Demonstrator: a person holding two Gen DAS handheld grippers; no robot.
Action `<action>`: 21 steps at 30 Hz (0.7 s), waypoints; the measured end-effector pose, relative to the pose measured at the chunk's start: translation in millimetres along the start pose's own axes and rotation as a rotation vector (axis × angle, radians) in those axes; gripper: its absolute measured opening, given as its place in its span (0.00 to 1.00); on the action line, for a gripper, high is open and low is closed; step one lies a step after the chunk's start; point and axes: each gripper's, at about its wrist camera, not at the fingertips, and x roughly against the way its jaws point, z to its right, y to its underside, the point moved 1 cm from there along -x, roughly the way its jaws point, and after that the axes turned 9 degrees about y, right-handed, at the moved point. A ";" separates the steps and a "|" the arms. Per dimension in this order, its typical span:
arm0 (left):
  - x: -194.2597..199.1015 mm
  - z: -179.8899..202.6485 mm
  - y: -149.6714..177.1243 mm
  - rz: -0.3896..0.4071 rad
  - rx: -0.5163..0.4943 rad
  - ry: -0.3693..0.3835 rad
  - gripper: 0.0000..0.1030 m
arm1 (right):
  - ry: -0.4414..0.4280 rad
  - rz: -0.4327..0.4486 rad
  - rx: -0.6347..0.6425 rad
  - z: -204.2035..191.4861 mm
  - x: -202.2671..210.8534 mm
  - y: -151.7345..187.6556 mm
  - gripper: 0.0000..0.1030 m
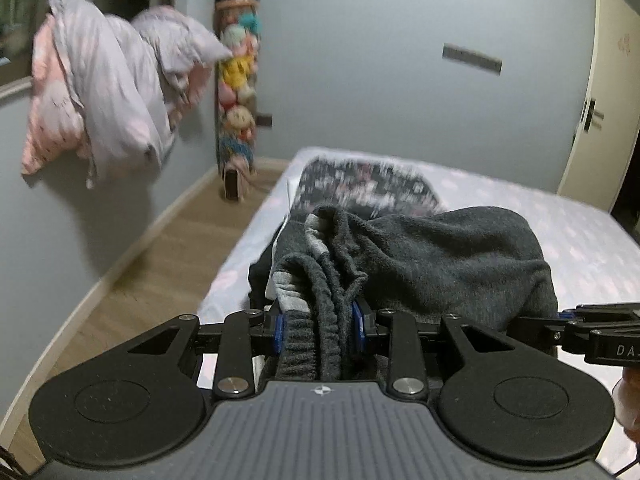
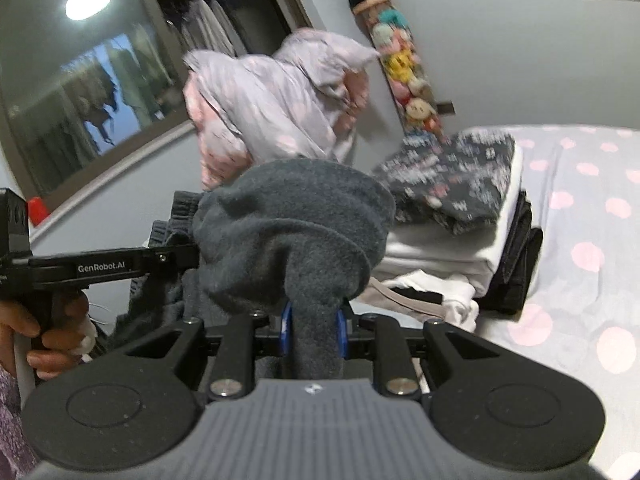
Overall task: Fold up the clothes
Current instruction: 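Lift the folded shirt with both tools and carry it onto the clothes stack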
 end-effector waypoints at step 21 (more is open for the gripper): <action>-6.6 -18.0 5.5 -0.012 0.045 -0.079 0.46 | 0.126 -0.018 0.016 27.8 -22.3 3.7 0.42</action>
